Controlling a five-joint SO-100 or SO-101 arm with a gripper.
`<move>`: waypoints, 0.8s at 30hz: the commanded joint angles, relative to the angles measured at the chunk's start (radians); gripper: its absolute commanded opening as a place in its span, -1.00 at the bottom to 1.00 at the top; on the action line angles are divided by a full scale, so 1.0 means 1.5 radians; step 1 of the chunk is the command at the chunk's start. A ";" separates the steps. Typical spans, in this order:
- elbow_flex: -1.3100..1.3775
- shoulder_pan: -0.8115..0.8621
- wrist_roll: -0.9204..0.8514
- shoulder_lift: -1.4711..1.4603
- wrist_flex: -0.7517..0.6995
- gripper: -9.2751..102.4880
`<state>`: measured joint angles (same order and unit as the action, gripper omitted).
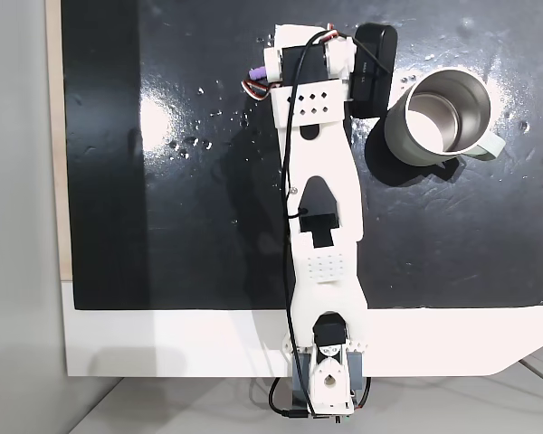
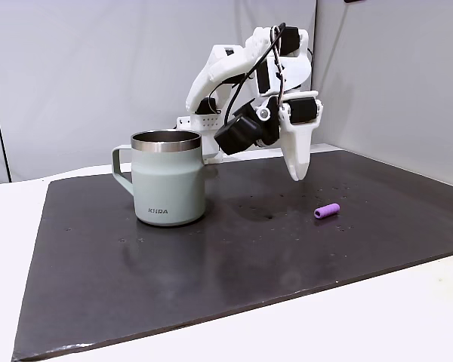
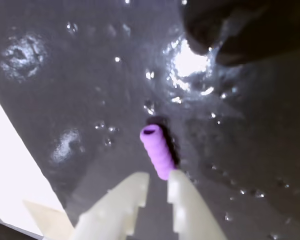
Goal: Grasp a pengrip and put it in the cup.
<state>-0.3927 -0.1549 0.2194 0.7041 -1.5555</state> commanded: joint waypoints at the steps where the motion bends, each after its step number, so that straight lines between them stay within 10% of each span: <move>1: 0.057 -0.001 -0.016 -0.015 0.011 -0.69; 24: 0.253 -0.029 -0.125 -0.191 0.043 -0.39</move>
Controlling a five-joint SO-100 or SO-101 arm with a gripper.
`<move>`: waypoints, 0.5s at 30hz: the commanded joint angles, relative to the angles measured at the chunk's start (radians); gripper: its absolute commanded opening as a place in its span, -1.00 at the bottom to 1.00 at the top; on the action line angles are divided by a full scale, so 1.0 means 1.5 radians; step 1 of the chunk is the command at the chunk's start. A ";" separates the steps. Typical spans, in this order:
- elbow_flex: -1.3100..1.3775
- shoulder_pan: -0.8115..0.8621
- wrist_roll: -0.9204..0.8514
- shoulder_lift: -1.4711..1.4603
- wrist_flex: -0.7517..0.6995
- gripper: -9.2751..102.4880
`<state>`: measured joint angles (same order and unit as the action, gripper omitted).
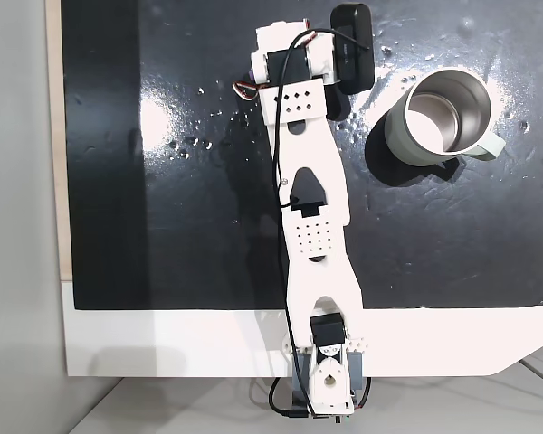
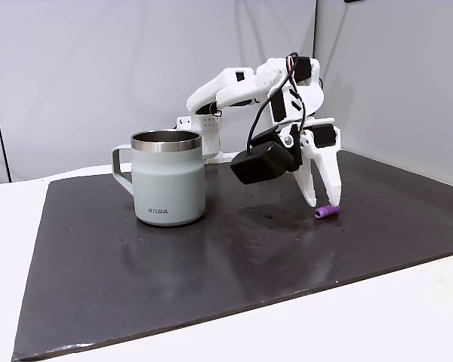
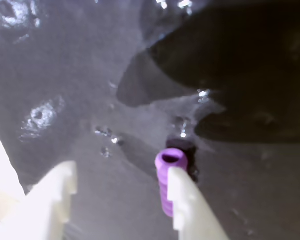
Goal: Grasp a pengrip and put it in the cup.
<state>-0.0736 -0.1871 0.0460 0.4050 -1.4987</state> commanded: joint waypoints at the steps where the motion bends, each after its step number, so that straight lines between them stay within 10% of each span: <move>1: 0.040 -0.011 -0.009 0.006 0.005 -0.39; 15: 0.035 -0.061 -0.005 -0.030 -0.027 -0.38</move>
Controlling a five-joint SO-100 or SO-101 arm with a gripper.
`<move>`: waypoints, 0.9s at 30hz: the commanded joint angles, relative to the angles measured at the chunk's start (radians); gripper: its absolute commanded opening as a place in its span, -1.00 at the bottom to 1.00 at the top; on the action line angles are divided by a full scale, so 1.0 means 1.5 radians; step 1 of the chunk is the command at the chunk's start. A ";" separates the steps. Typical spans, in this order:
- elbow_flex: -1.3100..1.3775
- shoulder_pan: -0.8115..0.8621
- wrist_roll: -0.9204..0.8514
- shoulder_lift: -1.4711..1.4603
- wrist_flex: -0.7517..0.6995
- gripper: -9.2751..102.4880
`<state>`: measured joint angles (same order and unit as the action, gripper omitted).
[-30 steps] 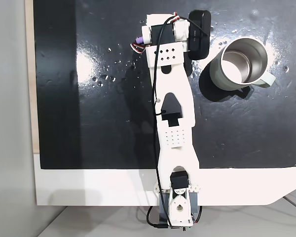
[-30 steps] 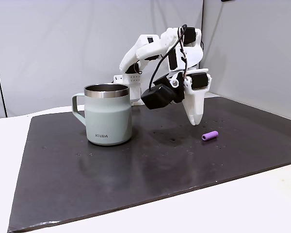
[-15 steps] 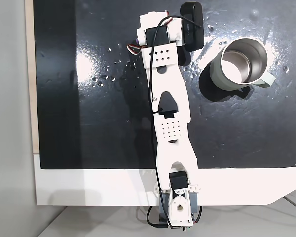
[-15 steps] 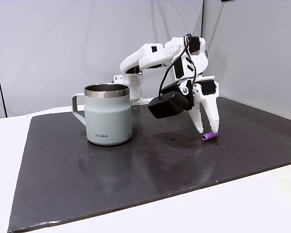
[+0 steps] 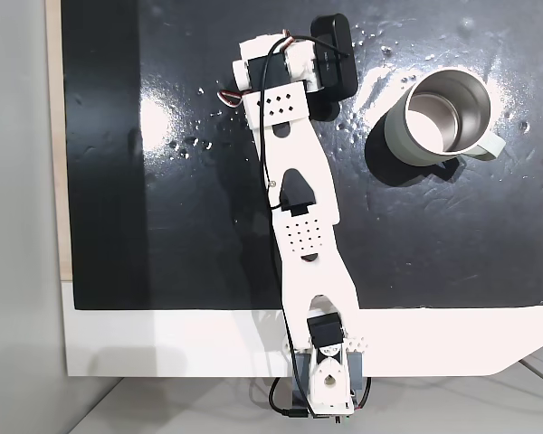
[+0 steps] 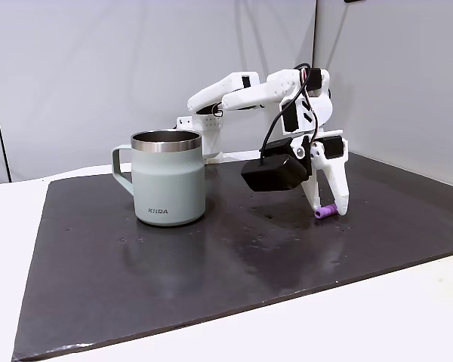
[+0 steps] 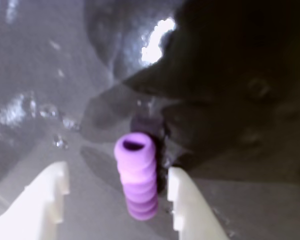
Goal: Grasp a pengrip and put it in the cup.
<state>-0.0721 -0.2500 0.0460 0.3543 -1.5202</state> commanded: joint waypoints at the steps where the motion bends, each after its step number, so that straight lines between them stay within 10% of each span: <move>1: 0.034 -0.022 -0.008 0.003 -0.014 -0.38; 10: 0.032 -0.008 0.022 -0.016 -0.029 -0.83; 27: 0.026 -0.014 -0.009 0.133 -0.066 -0.84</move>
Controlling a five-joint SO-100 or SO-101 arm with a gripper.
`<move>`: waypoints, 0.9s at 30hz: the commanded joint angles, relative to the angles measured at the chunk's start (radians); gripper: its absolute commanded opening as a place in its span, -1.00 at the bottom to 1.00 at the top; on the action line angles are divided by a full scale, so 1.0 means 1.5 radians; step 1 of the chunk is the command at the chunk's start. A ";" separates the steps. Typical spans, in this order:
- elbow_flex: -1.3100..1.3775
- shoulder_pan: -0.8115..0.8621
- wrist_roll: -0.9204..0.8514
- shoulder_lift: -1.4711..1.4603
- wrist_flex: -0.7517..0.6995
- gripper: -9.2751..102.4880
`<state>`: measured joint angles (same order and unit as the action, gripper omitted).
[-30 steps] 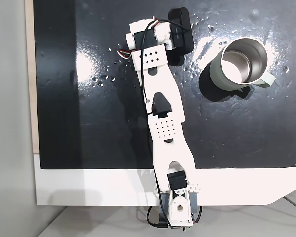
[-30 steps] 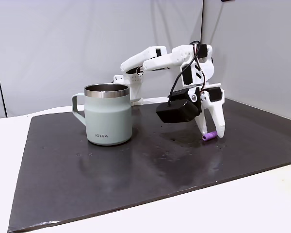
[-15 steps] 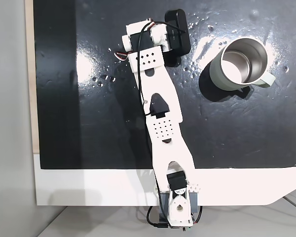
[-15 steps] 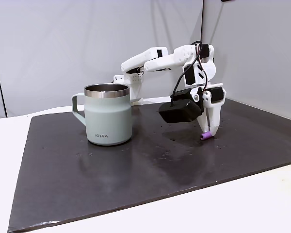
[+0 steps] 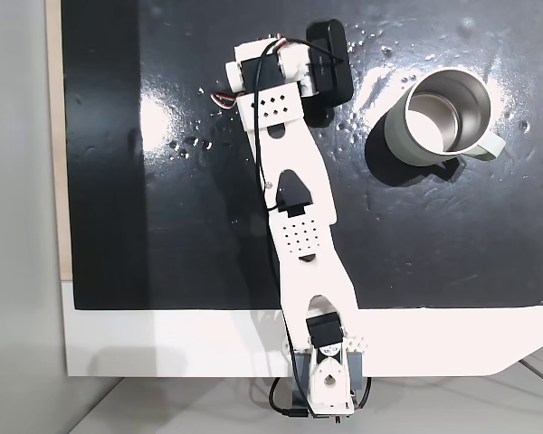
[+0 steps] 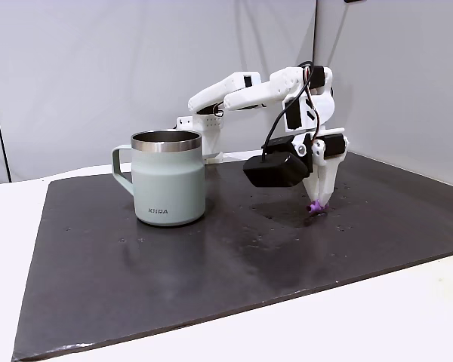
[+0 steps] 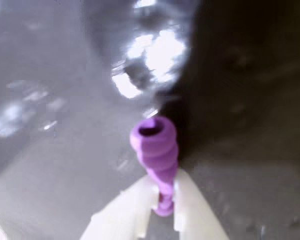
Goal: Grasp a pengrip and put it in the cup.
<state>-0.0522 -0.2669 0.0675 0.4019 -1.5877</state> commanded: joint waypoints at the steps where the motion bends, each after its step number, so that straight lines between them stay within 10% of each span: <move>1: 0.008 -0.003 -0.037 0.121 -0.032 -0.84; 27: -0.506 0.304 -0.295 0.714 -0.159 -0.84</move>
<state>-0.7992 0.1243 -0.3114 1.3606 -1.8086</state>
